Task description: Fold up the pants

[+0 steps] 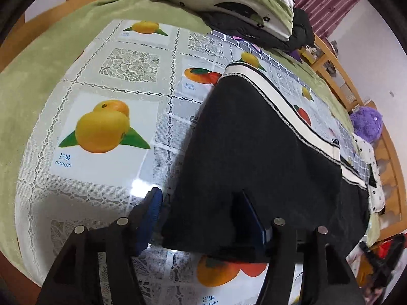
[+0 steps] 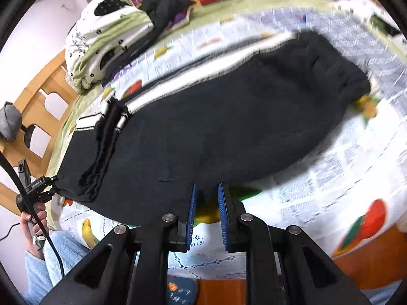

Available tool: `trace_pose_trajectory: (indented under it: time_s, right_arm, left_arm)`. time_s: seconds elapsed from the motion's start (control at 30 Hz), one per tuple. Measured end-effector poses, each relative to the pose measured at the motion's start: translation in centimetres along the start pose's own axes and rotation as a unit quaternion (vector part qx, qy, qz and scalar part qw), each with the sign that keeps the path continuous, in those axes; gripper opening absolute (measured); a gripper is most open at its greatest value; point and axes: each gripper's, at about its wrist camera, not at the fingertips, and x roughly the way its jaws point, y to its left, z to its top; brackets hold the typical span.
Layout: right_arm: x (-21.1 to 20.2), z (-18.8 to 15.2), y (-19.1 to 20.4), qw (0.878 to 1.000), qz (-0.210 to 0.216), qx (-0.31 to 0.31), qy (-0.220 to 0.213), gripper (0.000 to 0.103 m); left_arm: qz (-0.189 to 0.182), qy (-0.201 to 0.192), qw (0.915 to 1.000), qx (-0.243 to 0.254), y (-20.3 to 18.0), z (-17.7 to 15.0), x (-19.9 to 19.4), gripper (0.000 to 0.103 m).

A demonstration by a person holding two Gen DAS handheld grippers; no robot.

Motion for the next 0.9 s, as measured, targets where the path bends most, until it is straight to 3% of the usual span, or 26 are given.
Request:
trace_pose_trajectory:
  time_s: [0.23,0.33,0.5,0.6,0.8,0.9]
  right_arm:
    - [-1.6,1.0,0.3,1.000,0.004,0.003,-0.018,0.020]
    - [-1.1,1.0,0.4,1.000,0.008,0.009,-0.010,0.020]
    - [-1.0,1.0,0.3,1.000,0.013,0.006,-0.012,0.020]
    - [-1.2,1.2,0.4,1.000,0.016,0.001,-0.015,0.020]
    - [-1.7,3.0,0.3,1.000,0.011,-0.012,-0.022,0.020]
    - [-2.4,4.7,0.2,0.999,0.008,-0.023,-0.036,0.020]
  left_arm:
    - [0.003,0.004,0.9999,-0.009,-0.4,-0.5,-0.4,0.060]
    - [0.008,-0.002,0.9999,-0.013,-0.3,-0.8,-0.8,0.051]
    - [0.014,-0.021,0.9997,-0.005,-0.7,-1.0,-2.0,0.027]
    - [0.030,-0.036,0.9987,0.016,-2.0,-1.0,-2.8,0.020]
    - [0.063,-0.107,0.9900,0.066,-8.2,-0.1,-6.7,0.016]
    - [0.047,-0.133,0.9840,0.109,-12.8,-0.1,-8.3,0.016]
